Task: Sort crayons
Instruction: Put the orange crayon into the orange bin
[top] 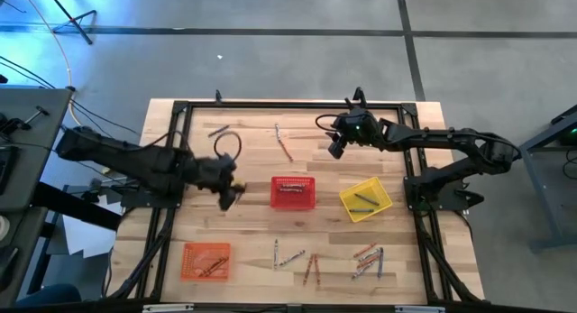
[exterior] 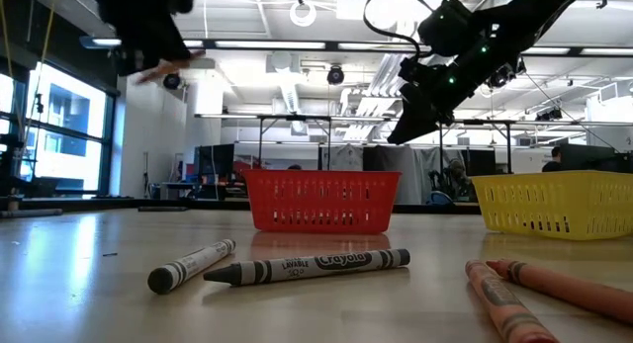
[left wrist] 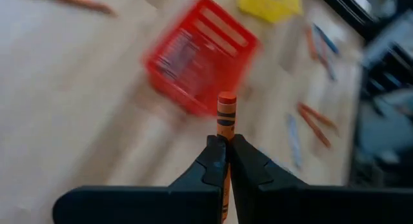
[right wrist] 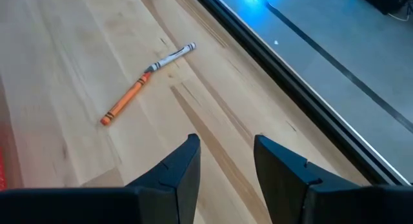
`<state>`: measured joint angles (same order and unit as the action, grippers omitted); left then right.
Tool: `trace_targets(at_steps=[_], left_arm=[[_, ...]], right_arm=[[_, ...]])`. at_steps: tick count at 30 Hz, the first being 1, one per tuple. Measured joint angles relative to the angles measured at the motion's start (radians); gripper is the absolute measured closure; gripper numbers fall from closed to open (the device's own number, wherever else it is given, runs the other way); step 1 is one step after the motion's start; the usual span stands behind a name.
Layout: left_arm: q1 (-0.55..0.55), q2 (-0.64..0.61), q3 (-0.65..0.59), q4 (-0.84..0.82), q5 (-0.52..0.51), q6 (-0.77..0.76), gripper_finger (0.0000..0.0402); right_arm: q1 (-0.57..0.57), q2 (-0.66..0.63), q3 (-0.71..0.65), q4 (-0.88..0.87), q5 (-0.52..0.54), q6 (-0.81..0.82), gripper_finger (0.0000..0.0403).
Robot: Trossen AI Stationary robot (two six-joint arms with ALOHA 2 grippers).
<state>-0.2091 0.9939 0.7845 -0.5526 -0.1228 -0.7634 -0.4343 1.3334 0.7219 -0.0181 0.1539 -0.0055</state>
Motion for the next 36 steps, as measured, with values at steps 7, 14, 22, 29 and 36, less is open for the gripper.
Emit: trace_targets(at_steps=[7,14,22,29,36], left_arm=[[-0.291,0.008,0.0,0.06,0.027,-0.363,0.0401],[-0.587,0.04,0.002,0.066,-0.149,-0.775,0.0401],[-0.761,0.201,0.001,-0.015,-0.165,-1.098,0.0401],[-0.789,0.312,0.001,-0.002,-0.082,-1.167,0.0401],[-0.784,0.364,0.001,-0.008,-0.067,-1.191,0.0399]], right_arm=[[0.0,0.0,0.0,0.0,0.0,-0.002,0.0263],[0.004,0.0,0.0,-0.001,0.0,0.008,0.0263],[0.036,0.0,0.0,-0.006,-0.004,0.053,0.0263],[0.067,0.0,0.0,-0.001,-0.007,0.06,0.0263],[0.095,0.0,0.0,0.001,-0.007,0.083,0.0263]])
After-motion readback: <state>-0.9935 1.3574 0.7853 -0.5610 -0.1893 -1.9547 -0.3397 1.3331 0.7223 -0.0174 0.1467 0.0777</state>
